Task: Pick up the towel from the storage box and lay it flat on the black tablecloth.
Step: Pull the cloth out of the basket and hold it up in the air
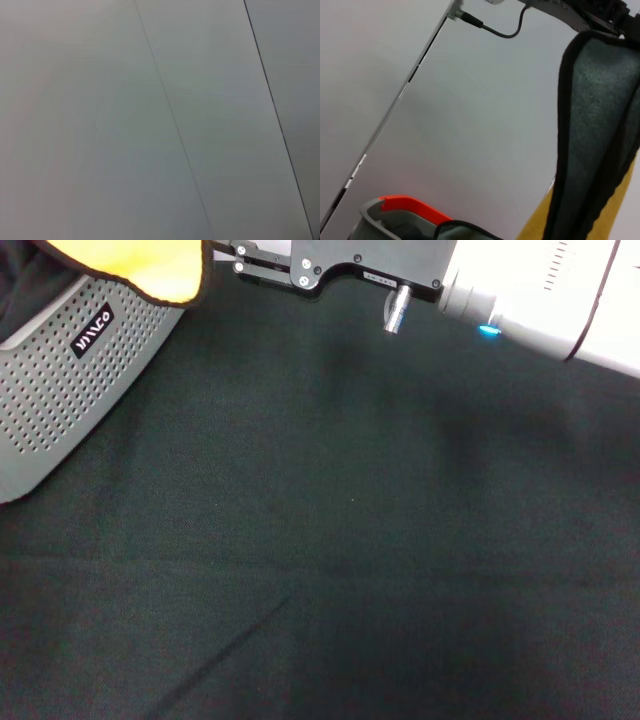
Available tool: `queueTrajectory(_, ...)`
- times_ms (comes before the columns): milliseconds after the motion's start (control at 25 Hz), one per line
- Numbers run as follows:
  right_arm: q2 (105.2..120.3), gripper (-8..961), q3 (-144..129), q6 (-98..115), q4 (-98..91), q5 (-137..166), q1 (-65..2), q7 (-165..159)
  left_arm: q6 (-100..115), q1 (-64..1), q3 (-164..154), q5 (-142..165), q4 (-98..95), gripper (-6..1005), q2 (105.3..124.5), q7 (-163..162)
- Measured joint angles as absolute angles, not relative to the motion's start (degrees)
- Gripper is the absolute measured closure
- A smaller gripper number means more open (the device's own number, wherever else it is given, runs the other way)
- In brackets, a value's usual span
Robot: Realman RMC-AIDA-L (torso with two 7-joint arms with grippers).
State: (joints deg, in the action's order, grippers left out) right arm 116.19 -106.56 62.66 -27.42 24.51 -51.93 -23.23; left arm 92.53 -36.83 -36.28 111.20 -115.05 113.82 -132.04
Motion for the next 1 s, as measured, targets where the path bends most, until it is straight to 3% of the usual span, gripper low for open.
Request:
queueTrajectory(560,116.19,261,-106.7,64.3,-28.2,23.0,-48.6,-22.8,91.8,-37.0,-36.9,108.4,-115.4,981,113.84,-132.1)
queueTrajectory(1000,116.19,263,-106.9,73.1,-37.7,22.9,-34.4,-23.6,91.3,-36.4,-36.9,108.0,-115.5,981,113.55,-132.0)
